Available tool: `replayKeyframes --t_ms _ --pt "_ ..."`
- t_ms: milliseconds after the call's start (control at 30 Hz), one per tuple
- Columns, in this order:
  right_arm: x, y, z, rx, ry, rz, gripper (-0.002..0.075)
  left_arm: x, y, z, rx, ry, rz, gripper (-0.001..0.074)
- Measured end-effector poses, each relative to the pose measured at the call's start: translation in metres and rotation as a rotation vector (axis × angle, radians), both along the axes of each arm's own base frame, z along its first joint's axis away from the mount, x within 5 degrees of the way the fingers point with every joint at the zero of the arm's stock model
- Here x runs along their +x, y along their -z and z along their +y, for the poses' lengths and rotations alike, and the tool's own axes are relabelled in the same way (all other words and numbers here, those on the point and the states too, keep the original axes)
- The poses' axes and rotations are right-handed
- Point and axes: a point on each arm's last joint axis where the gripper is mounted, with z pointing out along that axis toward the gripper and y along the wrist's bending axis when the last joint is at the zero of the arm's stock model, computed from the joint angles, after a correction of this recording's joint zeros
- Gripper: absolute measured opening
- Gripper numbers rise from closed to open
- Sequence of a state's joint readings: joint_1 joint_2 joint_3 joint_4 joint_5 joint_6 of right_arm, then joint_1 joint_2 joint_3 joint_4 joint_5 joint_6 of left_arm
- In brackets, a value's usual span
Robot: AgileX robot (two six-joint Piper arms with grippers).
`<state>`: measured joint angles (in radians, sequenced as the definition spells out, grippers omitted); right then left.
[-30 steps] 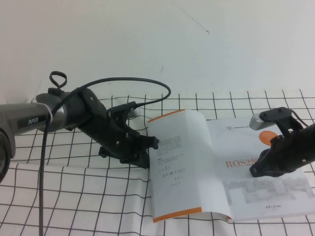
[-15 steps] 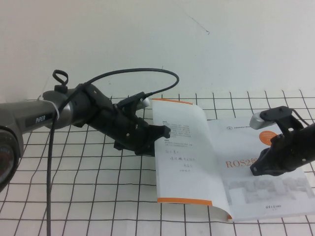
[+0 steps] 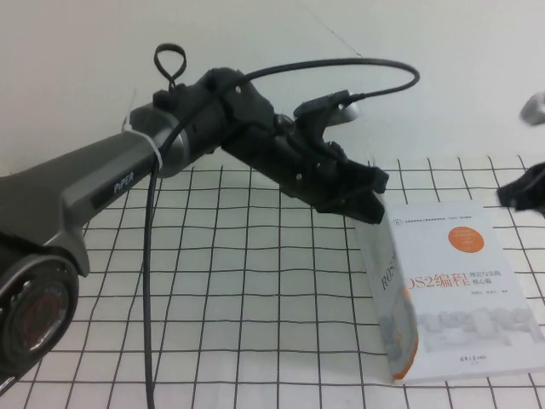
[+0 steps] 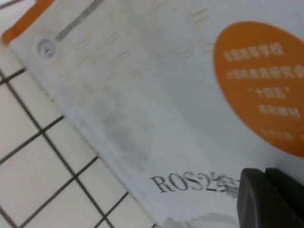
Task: Close book
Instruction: 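Close the open booklet and leave it lying on the table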
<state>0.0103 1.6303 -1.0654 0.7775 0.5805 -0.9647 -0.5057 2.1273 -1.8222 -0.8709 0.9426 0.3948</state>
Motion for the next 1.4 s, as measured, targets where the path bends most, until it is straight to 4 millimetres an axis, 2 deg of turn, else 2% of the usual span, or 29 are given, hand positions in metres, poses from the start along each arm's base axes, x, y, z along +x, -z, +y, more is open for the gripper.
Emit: replayKeyframes --t_ms 133,233,333,467,633,700,800,867,900,1000,1100,1233,1400 --pt "-0.024 -0.078 -0.020 0.001 0.052 -0.229 -0.0003 0.000 -0.040 -0.002 -0.020 0.042 -0.056 -0.0004" --pt "-0.050 -0.124 -0.022 -0.006 0.056 -0.378 -0.0003 -0.006 -0.084 0.004 -0.007 0.055 -0.155 -0.0004" --pt "-0.082 -0.157 -0.018 -0.010 0.033 -0.488 -0.0003 -0.021 -0.132 0.020 0.039 0.048 -0.275 -0.0004" --pt "-0.125 -0.182 -0.011 -0.022 -0.045 -0.568 -0.0003 -0.056 -0.189 0.049 0.106 0.026 -0.415 -0.0004" --pt "-0.174 -0.206 -0.005 -0.043 -0.094 -0.686 -0.0003 -0.114 -0.254 0.087 0.090 -0.013 -0.579 -0.0004" --pt "-0.197 -0.211 -0.003 -0.051 -0.100 -0.737 -0.0003 -0.140 -0.275 0.103 0.066 -0.037 -0.638 -0.0004" --pt "-0.229 -0.206 0.000 -0.059 -0.112 -0.783 -0.0003 -0.186 -0.297 0.131 0.038 -0.080 -0.716 -0.0004" --pt "-0.243 -0.196 0.001 -0.060 -0.112 -0.792 -0.0003 -0.210 -0.297 0.146 0.036 -0.113 -0.738 -0.0004" --pt "-0.249 -0.189 0.001 -0.060 -0.111 -0.792 -0.0003 -0.215 -0.290 0.151 0.047 -0.127 -0.732 -0.0004" --pt "-0.262 -0.166 0.000 -0.059 -0.083 -0.799 -0.0003 -0.237 -0.266 0.166 0.056 -0.168 -0.717 -0.0004" --pt "-0.277 -0.148 -0.001 -0.081 -0.059 -0.829 -0.0003 -0.256 -0.234 0.179 0.055 -0.208 -0.712 -0.0004" --pt "-0.290 -0.127 -0.004 -0.155 -0.054 -0.835 -0.0003 -0.266 -0.183 0.188 0.060 -0.249 -0.688 -0.0004" --pt "-0.296 -0.112 -0.002 -0.152 -0.068 -0.816 -0.0003 -0.279 -0.150 0.199 0.012 -0.324 -0.745 -0.0004"
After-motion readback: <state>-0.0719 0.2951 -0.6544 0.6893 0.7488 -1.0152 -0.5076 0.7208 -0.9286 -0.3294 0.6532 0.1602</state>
